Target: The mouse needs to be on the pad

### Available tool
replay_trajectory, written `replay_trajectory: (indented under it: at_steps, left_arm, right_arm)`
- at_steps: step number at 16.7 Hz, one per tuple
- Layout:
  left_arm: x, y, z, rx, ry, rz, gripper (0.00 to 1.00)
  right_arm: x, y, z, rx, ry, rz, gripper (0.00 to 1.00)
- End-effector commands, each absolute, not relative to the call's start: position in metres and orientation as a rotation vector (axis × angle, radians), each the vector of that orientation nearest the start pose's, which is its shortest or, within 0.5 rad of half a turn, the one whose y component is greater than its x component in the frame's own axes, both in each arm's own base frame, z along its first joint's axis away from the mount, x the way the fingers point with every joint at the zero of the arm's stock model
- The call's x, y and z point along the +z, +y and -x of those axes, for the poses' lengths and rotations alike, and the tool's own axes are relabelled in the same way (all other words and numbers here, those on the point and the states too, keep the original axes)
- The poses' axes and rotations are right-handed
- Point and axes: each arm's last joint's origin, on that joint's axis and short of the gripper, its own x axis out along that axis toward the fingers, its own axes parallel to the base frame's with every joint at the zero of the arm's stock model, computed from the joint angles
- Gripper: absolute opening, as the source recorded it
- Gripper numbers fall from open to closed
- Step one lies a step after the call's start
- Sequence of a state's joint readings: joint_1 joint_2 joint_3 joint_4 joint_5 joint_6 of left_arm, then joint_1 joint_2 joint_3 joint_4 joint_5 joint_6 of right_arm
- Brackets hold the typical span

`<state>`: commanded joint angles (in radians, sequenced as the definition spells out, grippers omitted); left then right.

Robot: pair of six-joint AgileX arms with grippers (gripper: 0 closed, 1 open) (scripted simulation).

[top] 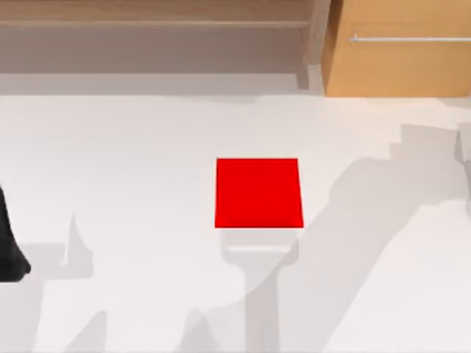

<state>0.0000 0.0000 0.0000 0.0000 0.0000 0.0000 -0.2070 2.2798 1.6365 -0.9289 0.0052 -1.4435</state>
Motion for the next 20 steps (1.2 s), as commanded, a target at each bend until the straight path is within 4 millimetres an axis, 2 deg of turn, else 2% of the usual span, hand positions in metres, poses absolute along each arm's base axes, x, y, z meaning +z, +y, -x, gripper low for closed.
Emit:
replay_trajectory:
  at_steps: [8, 9, 11, 14, 20]
  left_arm:
    - [0.16, -0.001, -0.106, 0.0, 0.0, 0.0, 1.0]
    - [0.16, -0.001, -0.106, 0.0, 0.0, 0.0, 1.0]
    - [0.16, -0.001, -0.106, 0.0, 0.0, 0.0, 1.0]
    - [0.16, -0.001, -0.106, 0.0, 0.0, 0.0, 1.0]
    - [0.16, -0.001, -0.106, 0.0, 0.0, 0.0, 1.0]
  right_arm:
    - [0.102, -0.084, -0.421, 0.968, 1.347, 0.968, 0.0]
    - [0.115, -0.082, -0.418, 0.959, 1.35, 0.96, 0.0]
    - [0.119, -0.082, -0.419, 0.962, 1.349, 0.961, 0.0]
    - [0.138, -0.08, -0.422, 0.983, 1.353, 0.962, 0.0]
    - [0.203, -0.082, -0.419, 0.969, 1.358, 0.954, 0.0]
